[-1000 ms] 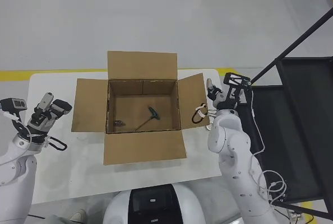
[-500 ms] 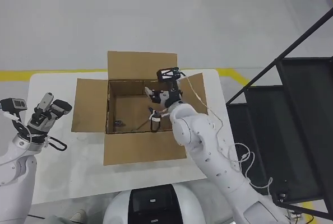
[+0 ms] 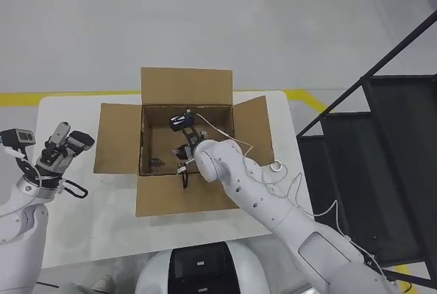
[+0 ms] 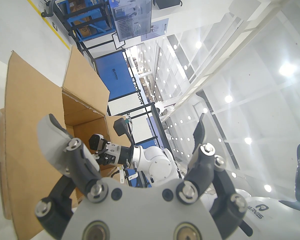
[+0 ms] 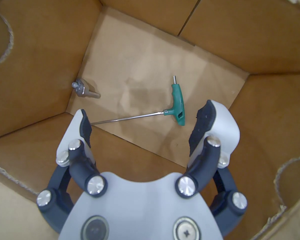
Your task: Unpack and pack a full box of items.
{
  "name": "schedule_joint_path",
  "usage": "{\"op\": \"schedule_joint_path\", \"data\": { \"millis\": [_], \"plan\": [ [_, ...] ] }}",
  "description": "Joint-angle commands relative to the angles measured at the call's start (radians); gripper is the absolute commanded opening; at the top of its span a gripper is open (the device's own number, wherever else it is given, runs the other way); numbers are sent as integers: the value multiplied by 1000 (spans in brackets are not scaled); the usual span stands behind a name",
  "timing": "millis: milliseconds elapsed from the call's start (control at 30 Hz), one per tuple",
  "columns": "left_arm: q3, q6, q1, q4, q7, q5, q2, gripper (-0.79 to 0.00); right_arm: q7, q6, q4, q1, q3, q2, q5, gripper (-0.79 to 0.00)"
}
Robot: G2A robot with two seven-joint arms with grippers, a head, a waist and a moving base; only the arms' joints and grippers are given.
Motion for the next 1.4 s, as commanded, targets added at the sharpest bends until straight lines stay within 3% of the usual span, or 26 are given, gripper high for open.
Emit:
{"op": "schedule_joint_path", "data": {
  "millis": [0,133,433,467,533,567,700,900,1000,1367],
  "plan": [
    [0,0,0,0,0,0,0,0,34,-23,42,29,-3,-5,11,0],
    [0,0,0,0,0,0,0,0,70,-44,129,79,-15,-19,36,0],
    [0,0,0,0,0,0,0,0,8,-74,369,177,-56,-61,66,0],
    [0,0,0,0,0,0,0,0,3,-103,392,188,-66,-64,57,-46],
    [0,0,0,0,0,0,0,0,-16,-176,433,206,-83,-69,43,-326],
    [0,0,0,0,0,0,0,0,-22,-200,456,214,-84,-71,44,-409],
    [0,0,0,0,0,0,0,0,-45,-265,515,242,-94,-77,28,-431],
    [0,0,0,0,0,0,0,0,-60,-305,583,270,-93,-87,34,-536],
    [0,0,0,0,0,0,0,0,-69,-317,614,279,-91,-95,54,-536],
    [0,0,0,0,0,0,0,0,-102,-330,730,311,-100,-131,97,-425]
  ]
}}
